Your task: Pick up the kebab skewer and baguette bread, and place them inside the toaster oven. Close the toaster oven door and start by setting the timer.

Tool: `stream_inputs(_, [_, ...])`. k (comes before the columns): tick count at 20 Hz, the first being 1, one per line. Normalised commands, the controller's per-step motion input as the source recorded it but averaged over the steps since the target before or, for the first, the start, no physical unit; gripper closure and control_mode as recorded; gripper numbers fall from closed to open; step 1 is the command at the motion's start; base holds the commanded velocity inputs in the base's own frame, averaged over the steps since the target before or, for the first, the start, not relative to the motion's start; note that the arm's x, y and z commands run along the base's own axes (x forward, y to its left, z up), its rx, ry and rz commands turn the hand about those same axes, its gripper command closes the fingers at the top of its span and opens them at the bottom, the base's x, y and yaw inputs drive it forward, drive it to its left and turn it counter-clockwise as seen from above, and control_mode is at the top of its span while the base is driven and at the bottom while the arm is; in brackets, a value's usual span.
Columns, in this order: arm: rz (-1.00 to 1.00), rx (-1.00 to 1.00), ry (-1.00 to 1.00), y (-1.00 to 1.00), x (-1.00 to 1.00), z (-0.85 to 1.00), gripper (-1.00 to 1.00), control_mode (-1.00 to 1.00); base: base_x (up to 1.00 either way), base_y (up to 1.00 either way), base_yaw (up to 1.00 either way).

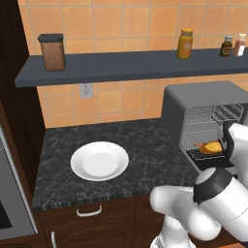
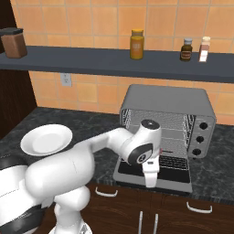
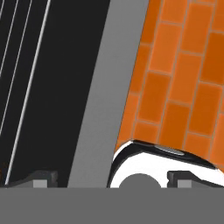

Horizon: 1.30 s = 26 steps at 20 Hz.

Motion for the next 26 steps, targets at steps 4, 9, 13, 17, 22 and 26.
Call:
stream_inputs(4, [0.0, 0.05, 0.16, -0.09, -0.04, -0.27, -1.0, -1.0, 0.0, 0.0, 0.0])
stream_inputs(9, [0.0, 0.09, 0.14, -0.05, 0.0, -0.29, -1.0, -1.0, 0.0, 0.0, 0.0])
stream_inputs(13, [0.0, 0.09, 0.08, 0.0, 0.0, -0.19, -1.0, -1.0, 0.0, 0.0, 0.0])
stream_inputs(17, [0.0, 0.07, 0.07, 0.0, 0.07, -0.22, -1.0, -1.0, 0.0, 0.0, 0.0])
stream_inputs(22, [0.0, 0.04, 0.02, 0.0, 0.08, -0.19, -1.0, -1.0, 0.0, 0.0, 0.0])
stream_inputs(26, [0.0, 0.02, 0.0, 0.0, 0.18, -0.16, -1.0, -1.0, 0.0, 0.0, 0.0])
